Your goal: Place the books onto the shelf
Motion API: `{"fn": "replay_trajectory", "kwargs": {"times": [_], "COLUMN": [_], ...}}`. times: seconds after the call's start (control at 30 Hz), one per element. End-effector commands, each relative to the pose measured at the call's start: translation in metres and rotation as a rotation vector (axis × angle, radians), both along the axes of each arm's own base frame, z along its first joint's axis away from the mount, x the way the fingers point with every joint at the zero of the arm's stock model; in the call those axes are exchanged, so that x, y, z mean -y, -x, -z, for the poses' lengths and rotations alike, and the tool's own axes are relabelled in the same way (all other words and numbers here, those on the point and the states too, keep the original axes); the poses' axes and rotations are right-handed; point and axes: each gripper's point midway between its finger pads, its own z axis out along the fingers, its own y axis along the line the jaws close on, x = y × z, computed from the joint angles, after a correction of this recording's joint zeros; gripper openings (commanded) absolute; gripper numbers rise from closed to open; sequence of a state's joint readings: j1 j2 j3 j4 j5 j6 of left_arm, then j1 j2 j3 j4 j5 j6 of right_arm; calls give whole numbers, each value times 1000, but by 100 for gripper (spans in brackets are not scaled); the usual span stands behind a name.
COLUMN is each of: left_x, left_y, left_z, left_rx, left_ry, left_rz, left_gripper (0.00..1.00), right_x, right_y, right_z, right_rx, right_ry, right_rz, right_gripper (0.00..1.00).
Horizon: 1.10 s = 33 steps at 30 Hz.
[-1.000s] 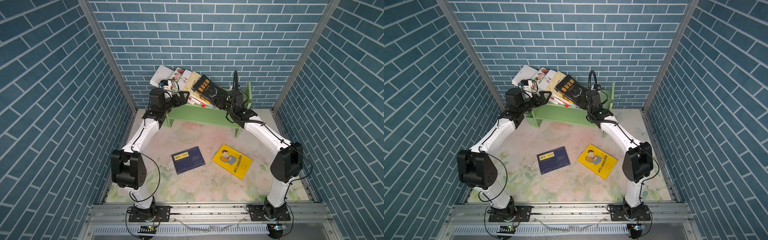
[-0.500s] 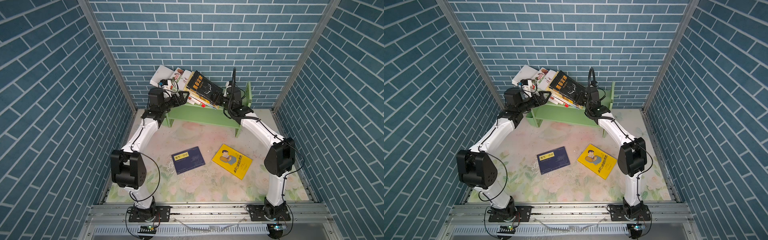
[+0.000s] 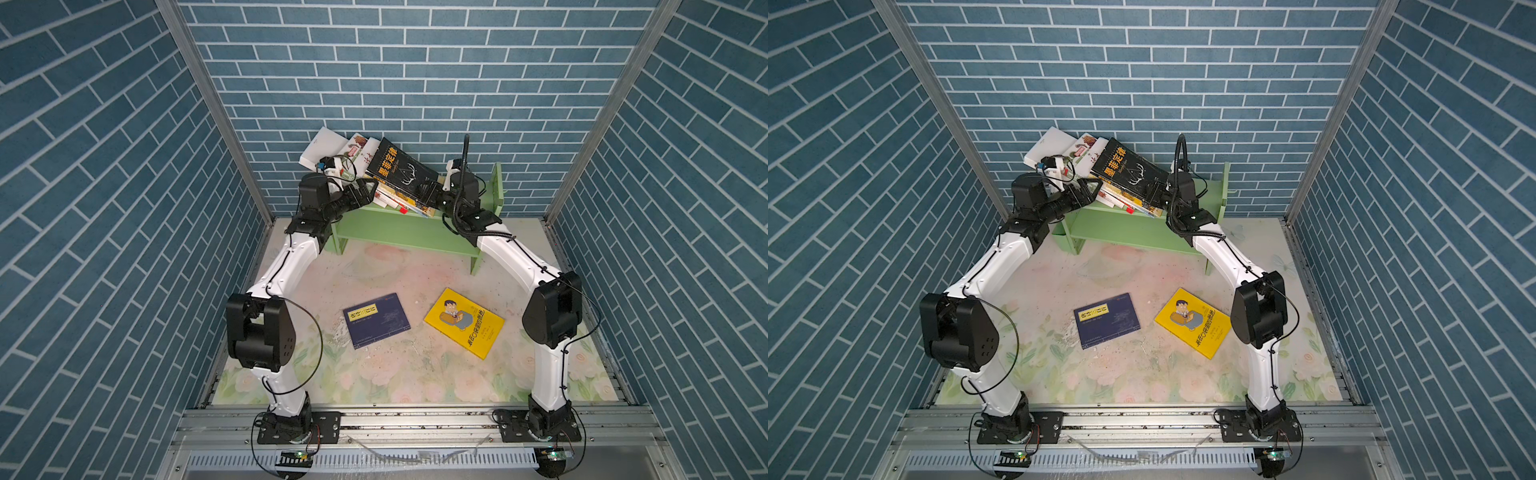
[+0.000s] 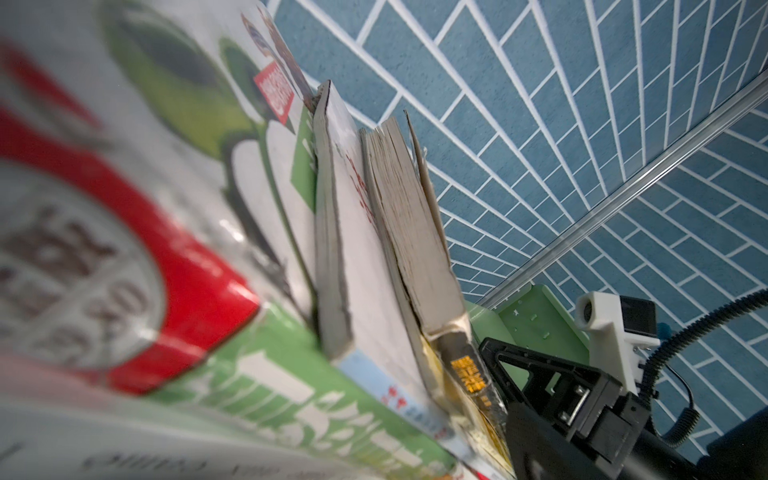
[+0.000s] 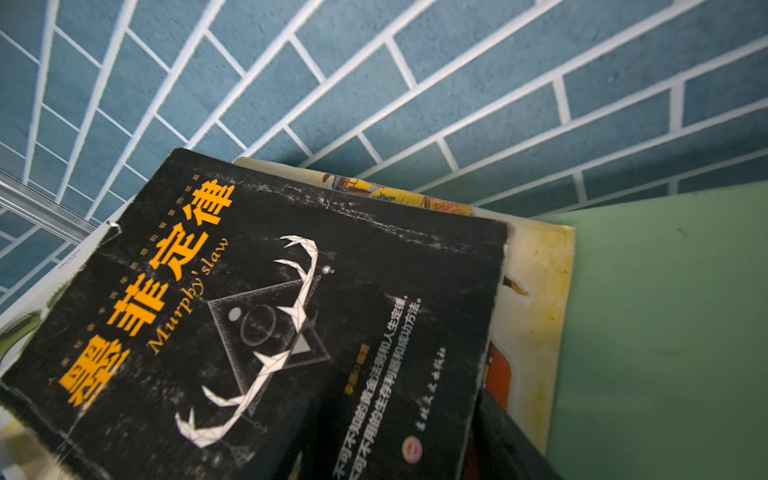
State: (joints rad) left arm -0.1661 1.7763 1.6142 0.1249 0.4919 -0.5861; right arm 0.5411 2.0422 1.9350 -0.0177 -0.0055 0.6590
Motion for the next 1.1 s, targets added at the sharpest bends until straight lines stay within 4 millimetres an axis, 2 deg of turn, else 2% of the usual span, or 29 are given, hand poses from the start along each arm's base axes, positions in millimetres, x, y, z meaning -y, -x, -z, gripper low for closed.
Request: {"fn": "replay_trajectory", "kwargs": {"times": [0.0, 0.17, 0.23, 0.27, 0.43, 0.5, 0.53, 0.57, 0.6, 0.67, 0.73, 0.87, 1.03, 1.07], "left_x": [24, 25, 23, 21, 23, 27, 29, 29, 29, 30, 32, 42, 55, 57], "left_y": [15, 17, 17, 16, 16, 14, 14, 13, 13, 13, 13, 13, 14, 14], "left_z": [-70, -74, -73, -73, -83, -84, -85, -87, -88, -92, -97, -104, -108, -107], "left_rx": [230, 239, 237, 239, 275, 276, 278, 282, 285, 292, 305, 317, 313, 311], "left_ry": [14, -10, -22, -22, -15, -12, -10, -4, 4, 26, 54, 90, 148, 147], "left_rz": [85, 76, 58, 48, 50, 59, 62, 63, 65, 68, 71, 80, 93, 91], "left_gripper": [100, 100, 100, 100, 100, 100, 100, 100, 100, 100, 100, 100, 100, 100], "right_x": [-56, -75, -80, -84, -88, -85, -80, -73, -66, -53, -45, -49, -67, -69], "right_y": [46, 47, 48, 46, 48, 51, 52, 52, 56, 59, 62, 62, 64, 64], "right_z": [118, 127, 121, 138, 152, 153, 150, 154, 134, 127, 128, 147, 175, 185], "right_rx": [-312, -320, -310, -335, -373, -383, -376, -378, -344, -334, -347, -385, -440, -454], "right_ry": [90, 71, 62, 70, 62, 74, 89, 114, 125, 170, 200, 208, 185, 193], "right_rz": [-200, -252, -266, -270, -272, -263, -247, -226, -210, -179, -162, -164, -237, -244], "right_gripper": [59, 59, 59, 59, 58, 56, 56, 56, 56, 56, 56, 56, 55, 55]}}
